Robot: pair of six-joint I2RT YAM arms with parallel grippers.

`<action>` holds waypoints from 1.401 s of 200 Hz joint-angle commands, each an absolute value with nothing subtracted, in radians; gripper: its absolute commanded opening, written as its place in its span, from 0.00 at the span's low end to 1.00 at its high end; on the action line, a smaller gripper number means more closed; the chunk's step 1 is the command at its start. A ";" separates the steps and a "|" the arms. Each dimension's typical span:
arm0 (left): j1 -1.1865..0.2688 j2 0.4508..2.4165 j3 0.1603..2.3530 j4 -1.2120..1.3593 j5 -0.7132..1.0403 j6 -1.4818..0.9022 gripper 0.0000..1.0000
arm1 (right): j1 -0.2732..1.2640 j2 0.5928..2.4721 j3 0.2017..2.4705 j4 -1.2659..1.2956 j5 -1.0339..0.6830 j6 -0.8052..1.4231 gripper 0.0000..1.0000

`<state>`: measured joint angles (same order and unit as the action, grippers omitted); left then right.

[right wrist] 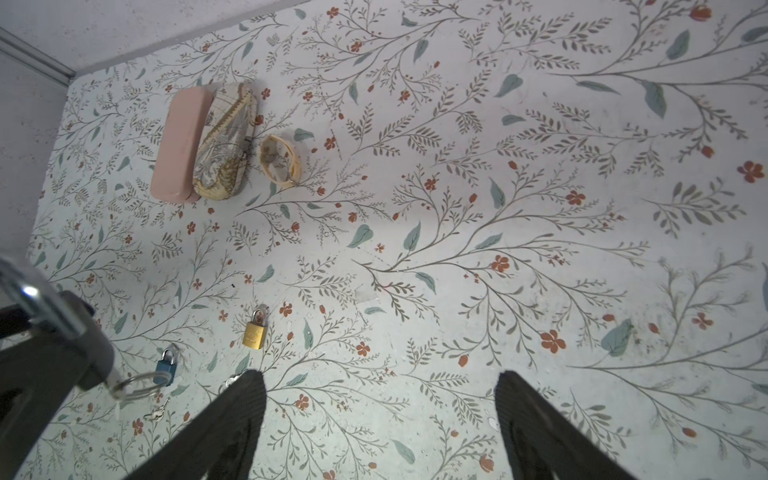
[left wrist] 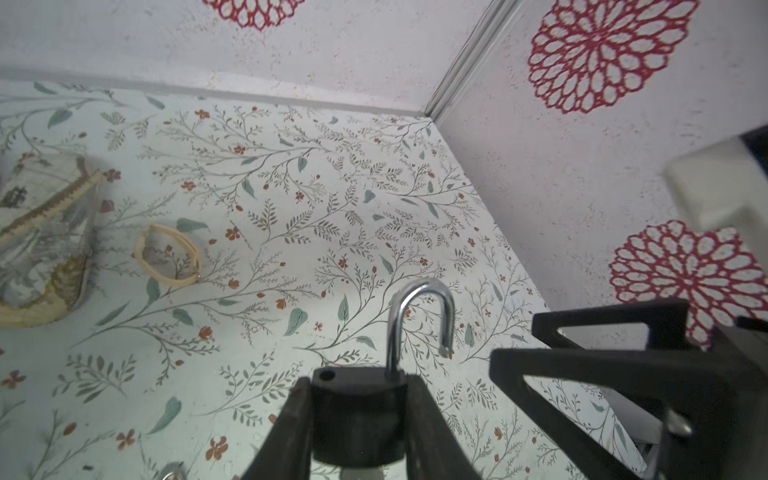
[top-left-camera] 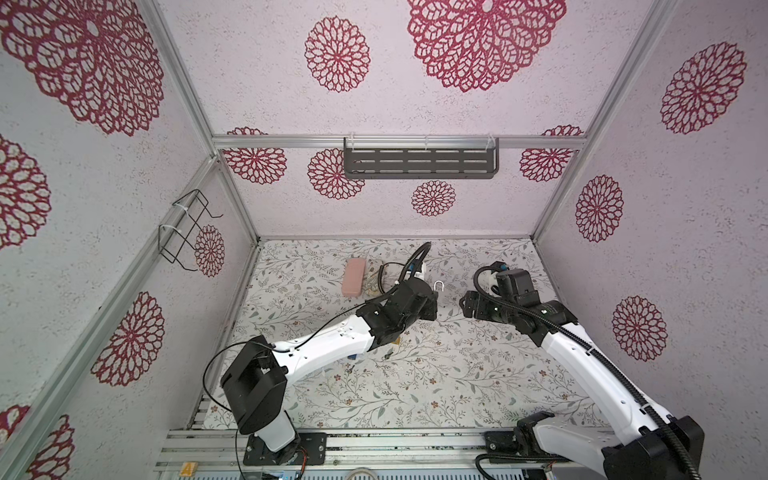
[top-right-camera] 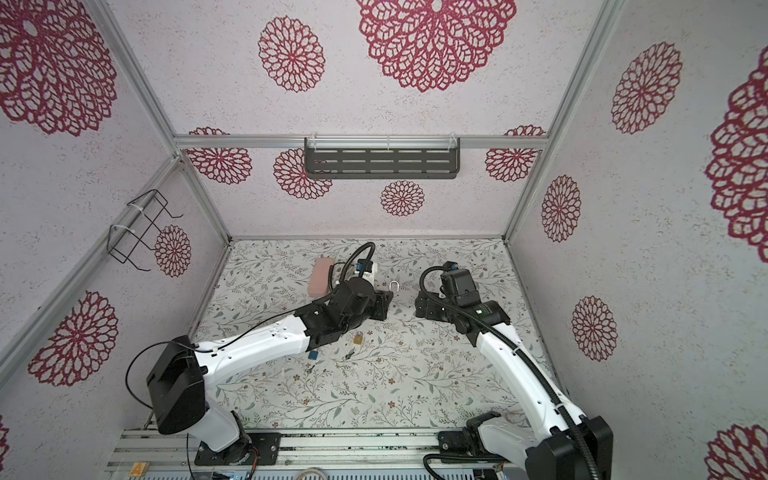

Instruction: Unlock with the key

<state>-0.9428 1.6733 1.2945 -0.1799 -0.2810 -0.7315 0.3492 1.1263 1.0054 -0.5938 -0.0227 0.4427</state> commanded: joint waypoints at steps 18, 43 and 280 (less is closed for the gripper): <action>-0.963 1.793 1.449 -0.471 -0.299 -0.954 0.00 | 0.285 1.082 0.938 -0.531 -0.055 0.480 0.90; -0.967 1.865 1.491 -0.505 -0.275 -1.018 0.00 | 0.254 1.081 0.879 -0.478 -0.076 0.509 0.90; -0.956 2.339 1.873 -0.736 -0.229 -1.065 0.00 | 0.106 1.133 0.733 -0.357 -0.191 0.560 0.91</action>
